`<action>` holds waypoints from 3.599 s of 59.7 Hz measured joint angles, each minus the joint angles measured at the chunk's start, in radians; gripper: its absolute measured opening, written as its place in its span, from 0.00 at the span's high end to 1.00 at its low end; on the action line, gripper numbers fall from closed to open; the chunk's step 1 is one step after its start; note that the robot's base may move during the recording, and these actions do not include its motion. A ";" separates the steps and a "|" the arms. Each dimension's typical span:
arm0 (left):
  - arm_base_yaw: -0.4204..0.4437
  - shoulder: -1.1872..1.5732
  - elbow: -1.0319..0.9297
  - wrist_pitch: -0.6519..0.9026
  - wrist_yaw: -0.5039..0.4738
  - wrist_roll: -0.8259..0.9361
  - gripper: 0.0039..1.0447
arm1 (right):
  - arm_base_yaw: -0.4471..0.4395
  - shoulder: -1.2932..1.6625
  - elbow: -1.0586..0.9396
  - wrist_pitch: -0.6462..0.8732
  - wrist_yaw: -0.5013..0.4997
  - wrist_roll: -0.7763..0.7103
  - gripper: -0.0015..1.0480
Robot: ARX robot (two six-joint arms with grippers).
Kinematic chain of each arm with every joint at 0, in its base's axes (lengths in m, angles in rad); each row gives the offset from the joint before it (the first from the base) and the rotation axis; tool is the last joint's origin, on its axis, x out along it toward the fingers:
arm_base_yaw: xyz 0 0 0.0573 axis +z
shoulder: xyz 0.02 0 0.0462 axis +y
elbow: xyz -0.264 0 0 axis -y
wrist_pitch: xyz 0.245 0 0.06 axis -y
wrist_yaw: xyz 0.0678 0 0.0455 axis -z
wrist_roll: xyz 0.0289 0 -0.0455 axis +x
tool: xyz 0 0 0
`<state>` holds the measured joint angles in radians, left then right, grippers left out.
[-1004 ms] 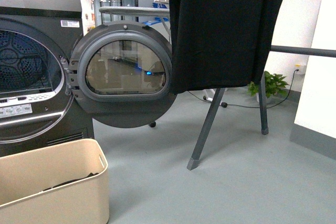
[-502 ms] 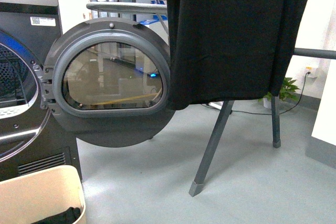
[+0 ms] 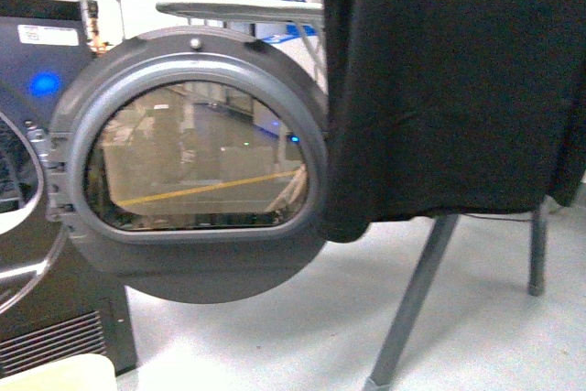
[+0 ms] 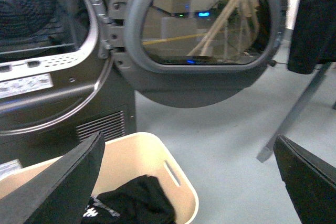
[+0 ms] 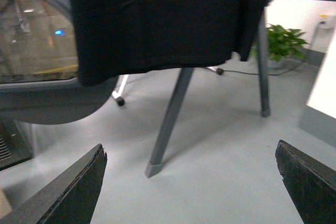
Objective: Move hamper under clothes hanger
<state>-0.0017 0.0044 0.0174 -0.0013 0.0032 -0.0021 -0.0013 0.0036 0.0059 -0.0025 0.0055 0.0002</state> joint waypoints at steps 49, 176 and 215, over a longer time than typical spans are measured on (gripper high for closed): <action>0.002 -0.004 0.000 0.000 -0.005 0.000 0.06 | 0.002 0.000 0.000 0.000 -0.010 0.000 0.08; 0.012 2.306 1.252 0.180 -0.050 0.095 0.06 | 0.134 2.211 1.124 0.152 -0.093 0.036 0.08; -0.092 2.489 1.508 0.056 -0.045 0.108 0.06 | 0.126 2.349 1.249 0.124 -0.032 0.019 0.08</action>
<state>-0.0940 2.4935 1.5253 0.0551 -0.0414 0.1062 0.1246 2.3524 1.2552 0.1215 -0.0261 0.0193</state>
